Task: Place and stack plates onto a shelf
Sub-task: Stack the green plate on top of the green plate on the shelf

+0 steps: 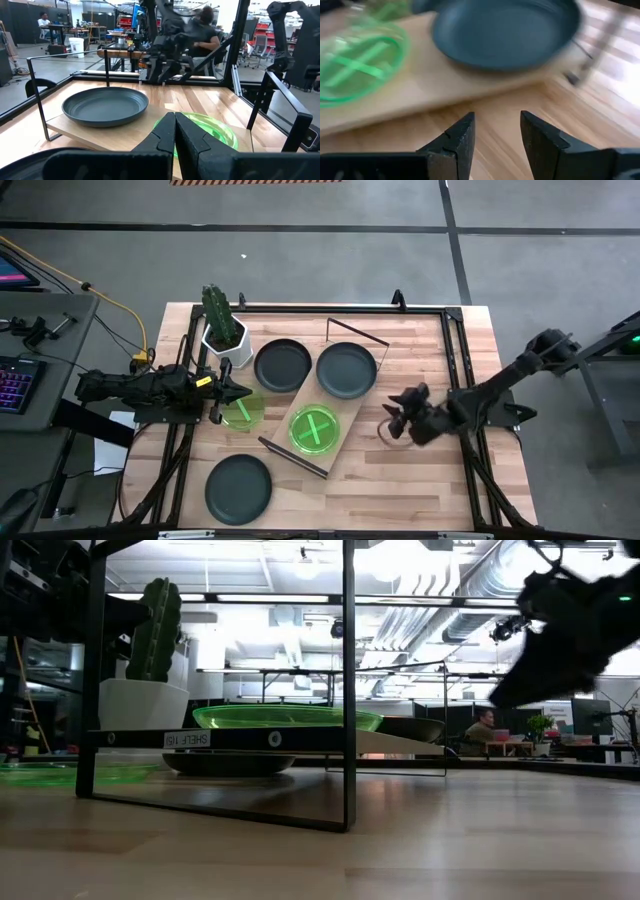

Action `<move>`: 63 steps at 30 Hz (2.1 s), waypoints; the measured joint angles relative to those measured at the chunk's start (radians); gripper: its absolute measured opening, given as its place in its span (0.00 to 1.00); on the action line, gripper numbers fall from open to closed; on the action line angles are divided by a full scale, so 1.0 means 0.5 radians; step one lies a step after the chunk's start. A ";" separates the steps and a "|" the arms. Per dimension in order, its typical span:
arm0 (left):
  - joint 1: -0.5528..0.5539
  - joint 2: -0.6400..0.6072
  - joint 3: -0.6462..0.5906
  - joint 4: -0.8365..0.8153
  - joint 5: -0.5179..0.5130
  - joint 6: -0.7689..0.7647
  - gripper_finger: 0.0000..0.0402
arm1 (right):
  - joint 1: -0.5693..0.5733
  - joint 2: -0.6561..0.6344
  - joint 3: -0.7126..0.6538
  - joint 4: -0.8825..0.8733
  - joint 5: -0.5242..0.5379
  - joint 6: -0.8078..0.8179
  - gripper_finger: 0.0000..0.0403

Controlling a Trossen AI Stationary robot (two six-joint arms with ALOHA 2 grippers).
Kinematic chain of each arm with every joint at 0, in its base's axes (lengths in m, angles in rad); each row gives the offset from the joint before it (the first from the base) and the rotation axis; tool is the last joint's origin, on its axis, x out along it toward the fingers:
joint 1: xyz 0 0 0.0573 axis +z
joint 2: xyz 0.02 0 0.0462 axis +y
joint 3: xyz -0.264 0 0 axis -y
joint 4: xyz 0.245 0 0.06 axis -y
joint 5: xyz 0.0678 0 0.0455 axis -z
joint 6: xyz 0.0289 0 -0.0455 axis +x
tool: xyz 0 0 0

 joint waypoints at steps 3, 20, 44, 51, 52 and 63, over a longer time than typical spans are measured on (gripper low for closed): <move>-0.001 0.001 0.000 -0.001 0.000 0.000 0.00 | -0.226 -0.148 -0.120 0.506 -0.243 -0.596 0.35; -0.001 0.000 -0.001 -0.001 -0.001 0.000 0.00 | -0.632 -0.489 -0.186 1.158 -0.739 -1.701 0.35; -0.001 0.000 -0.001 0.100 -0.025 -0.097 0.00 | -0.622 -0.488 -0.186 1.351 -0.823 -1.294 0.35; -0.001 0.003 -0.001 0.385 -0.147 -0.181 0.00 | -0.622 -0.488 -0.186 1.351 -0.806 -1.299 0.35; -0.001 0.015 0.000 0.443 -0.191 -0.241 0.00 | -0.622 -0.488 -0.186 1.351 -0.806 -1.300 0.35; -0.099 0.610 0.112 0.402 -0.230 -0.597 0.31 | -0.622 -0.475 -0.186 1.348 -0.804 -1.301 0.35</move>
